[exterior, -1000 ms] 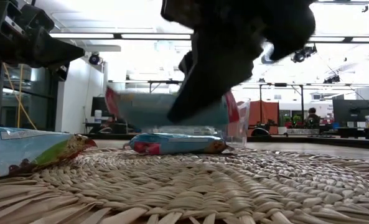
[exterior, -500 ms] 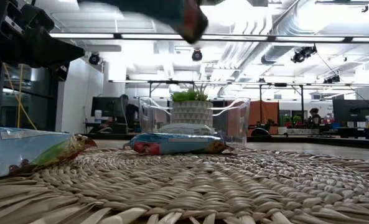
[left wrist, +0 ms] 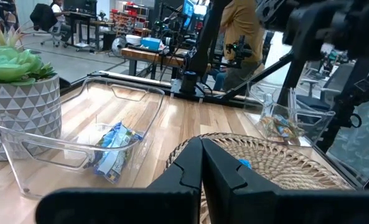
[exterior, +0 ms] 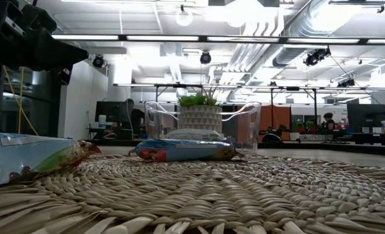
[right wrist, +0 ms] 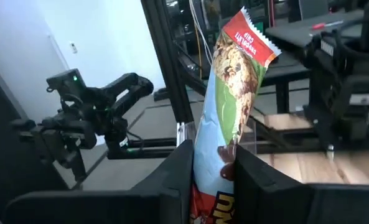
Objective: Pick and place Granola Bars by type
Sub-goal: Put the red granola bar into the bottom left transparent bin
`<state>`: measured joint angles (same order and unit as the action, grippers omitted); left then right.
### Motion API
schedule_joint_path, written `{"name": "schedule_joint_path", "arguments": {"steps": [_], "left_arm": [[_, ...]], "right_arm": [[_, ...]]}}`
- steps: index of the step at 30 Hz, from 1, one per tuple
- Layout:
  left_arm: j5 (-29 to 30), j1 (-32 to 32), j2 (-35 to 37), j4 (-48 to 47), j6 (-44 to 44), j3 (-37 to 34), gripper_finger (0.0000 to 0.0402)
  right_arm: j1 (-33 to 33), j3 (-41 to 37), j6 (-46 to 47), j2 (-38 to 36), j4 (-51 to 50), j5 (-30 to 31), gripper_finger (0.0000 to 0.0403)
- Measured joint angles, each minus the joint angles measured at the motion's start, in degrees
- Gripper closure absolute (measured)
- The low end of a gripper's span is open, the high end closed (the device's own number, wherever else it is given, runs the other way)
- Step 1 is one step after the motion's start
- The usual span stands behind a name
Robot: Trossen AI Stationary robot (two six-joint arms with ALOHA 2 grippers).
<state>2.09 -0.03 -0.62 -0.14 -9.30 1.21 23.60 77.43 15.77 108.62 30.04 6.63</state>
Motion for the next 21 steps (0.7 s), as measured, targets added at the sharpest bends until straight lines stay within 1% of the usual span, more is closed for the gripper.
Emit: {"name": "schedule_joint_path", "arguments": {"steps": [4, 9, 11, 16, 21], "left_arm": [[0.00, 0.01, 0.01, 0.00, -0.01, 0.00, 0.0401], [0.00, 0.00, 0.01, 0.00, -0.02, -0.02, 0.0401], [0.00, 0.00, 0.02, 0.00, 0.00, 0.00, 0.0401], [0.02, 0.01, 0.02, 0.00, 0.00, -0.01, 0.0401], [0.02, 0.02, 0.02, 0.00, 0.00, 0.00, 0.0401]], "right_arm": [[0.26, 6.03, -3.77, 0.18, -4.37, 1.11, 0.0336], [0.30, 15.12, -7.50, 0.24, -13.95, 4.48, 0.0336], [0.10, 17.76, -8.95, 0.28, -16.21, 5.51, 0.0336], [-0.40, 21.47, -9.83, 1.03, -16.80, 5.71, 0.0336], [-0.42, 25.61, -9.77, 4.98, -17.00, 4.47, 0.0336]]}}
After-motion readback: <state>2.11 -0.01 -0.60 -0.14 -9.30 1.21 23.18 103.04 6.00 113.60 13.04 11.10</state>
